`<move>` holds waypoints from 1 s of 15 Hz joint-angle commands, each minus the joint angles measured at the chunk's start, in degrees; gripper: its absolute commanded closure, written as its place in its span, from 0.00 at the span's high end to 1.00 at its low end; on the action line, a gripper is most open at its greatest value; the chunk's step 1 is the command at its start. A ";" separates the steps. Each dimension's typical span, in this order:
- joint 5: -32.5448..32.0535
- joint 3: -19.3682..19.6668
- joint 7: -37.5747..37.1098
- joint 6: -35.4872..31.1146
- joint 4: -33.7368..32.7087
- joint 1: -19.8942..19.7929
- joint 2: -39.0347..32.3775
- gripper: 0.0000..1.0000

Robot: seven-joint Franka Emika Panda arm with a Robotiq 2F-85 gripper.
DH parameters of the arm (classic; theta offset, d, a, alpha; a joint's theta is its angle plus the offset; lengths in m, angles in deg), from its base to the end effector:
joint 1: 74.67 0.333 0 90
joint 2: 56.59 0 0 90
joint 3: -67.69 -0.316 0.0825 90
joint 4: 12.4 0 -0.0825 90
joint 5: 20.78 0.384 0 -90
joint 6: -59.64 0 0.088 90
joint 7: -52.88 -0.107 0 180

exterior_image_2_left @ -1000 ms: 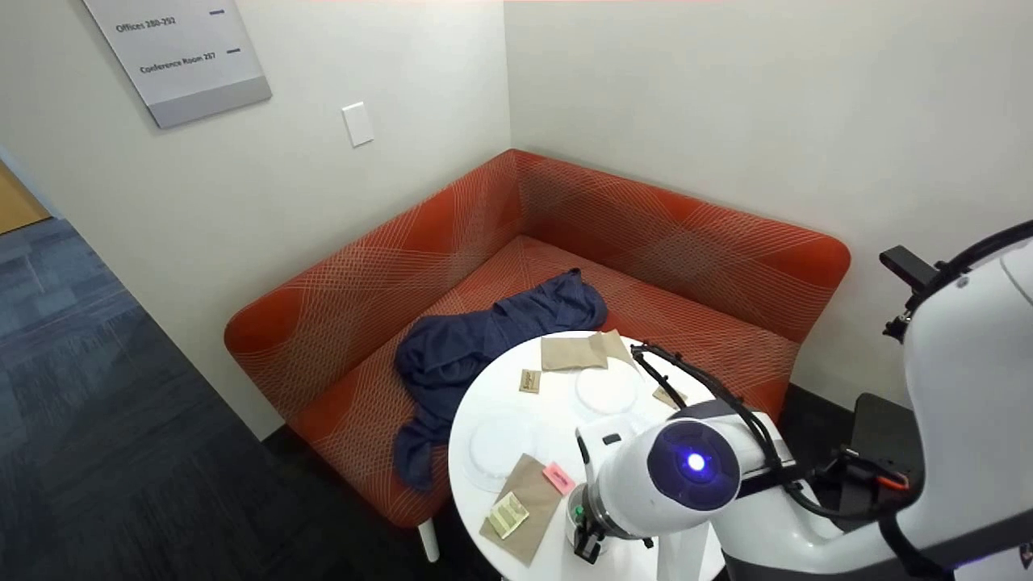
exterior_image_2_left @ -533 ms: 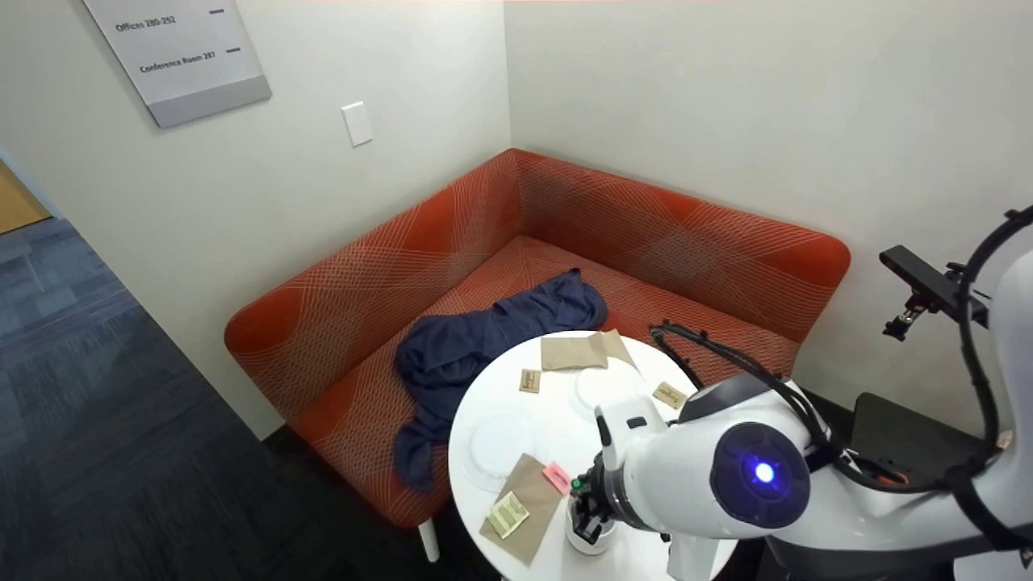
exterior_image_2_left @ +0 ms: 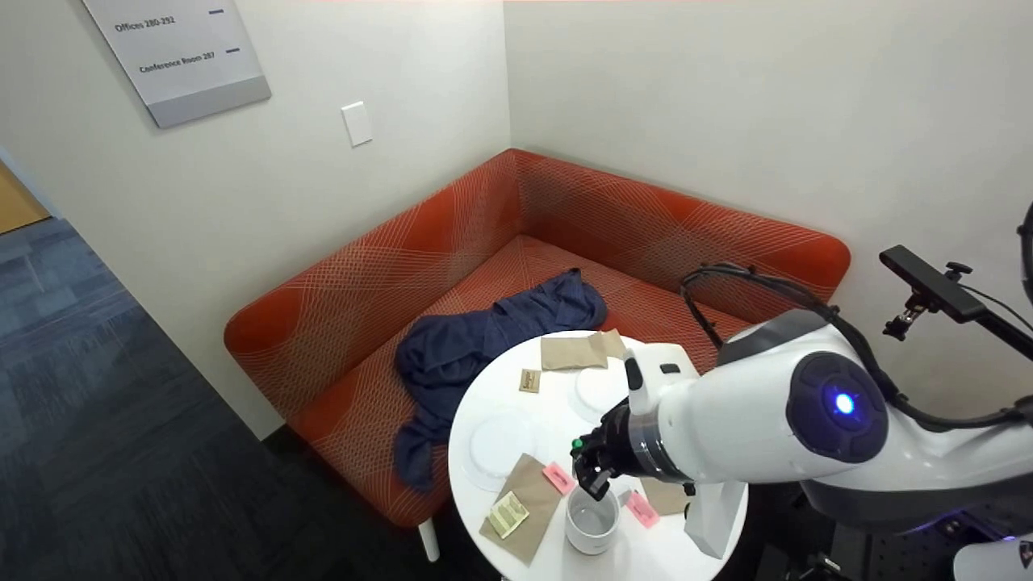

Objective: Put the marker on the table

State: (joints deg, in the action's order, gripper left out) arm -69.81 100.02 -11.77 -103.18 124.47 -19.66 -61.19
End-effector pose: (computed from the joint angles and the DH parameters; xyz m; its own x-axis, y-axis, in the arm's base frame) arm 0.4628 0.2365 0.3182 0.8539 0.0744 0.5151 0.0305 -0.9952 0.0931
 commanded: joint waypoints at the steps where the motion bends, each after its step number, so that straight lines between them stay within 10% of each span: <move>1: 2.12 0.30 0.06 3.85 2.74 -0.17 6.64 0.05; 4: 8.41 0.66 1.99 7.46 2.89 -0.74 9.36 0.05; 5: 11.37 -10.15 3.20 8.58 2.85 -11.93 10.14 0.05; 9: 24.50 -22.26 9.64 12.95 2.00 -26.65 11.92 0.05; 15: 39.42 -31.66 26.88 23.78 -3.46 -42.11 10.06 0.05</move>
State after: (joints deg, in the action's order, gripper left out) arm -34.54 71.63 8.24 -85.29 124.34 -56.17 -50.16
